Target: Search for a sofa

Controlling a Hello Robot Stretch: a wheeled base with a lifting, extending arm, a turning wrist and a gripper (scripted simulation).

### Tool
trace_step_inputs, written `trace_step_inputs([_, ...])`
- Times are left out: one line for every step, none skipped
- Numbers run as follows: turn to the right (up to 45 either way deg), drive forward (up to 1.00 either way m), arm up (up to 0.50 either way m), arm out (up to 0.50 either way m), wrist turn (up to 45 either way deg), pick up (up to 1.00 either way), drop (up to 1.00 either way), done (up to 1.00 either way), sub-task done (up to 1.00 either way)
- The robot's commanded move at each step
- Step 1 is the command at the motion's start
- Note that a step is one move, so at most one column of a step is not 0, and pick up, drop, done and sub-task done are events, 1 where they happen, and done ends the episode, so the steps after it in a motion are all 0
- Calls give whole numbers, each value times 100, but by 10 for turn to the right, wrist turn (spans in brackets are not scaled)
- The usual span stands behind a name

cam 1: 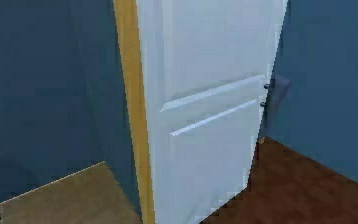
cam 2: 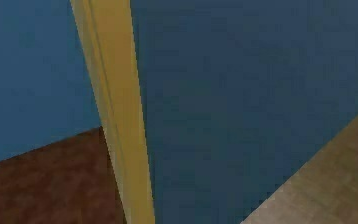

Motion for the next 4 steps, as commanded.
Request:
trace_step_inputs([240, 0, 0, 0, 0, 0, 0, 0, 0])
trace_step_inputs([0, 70, 0, 0, 0, 0, 0, 0, 0])
trace_step_inputs([450, 0, 0, 0, 0, 0, 0, 0, 0])
trace_step_inputs([90, 0, 0, 0, 0, 0, 0, 0, 0])
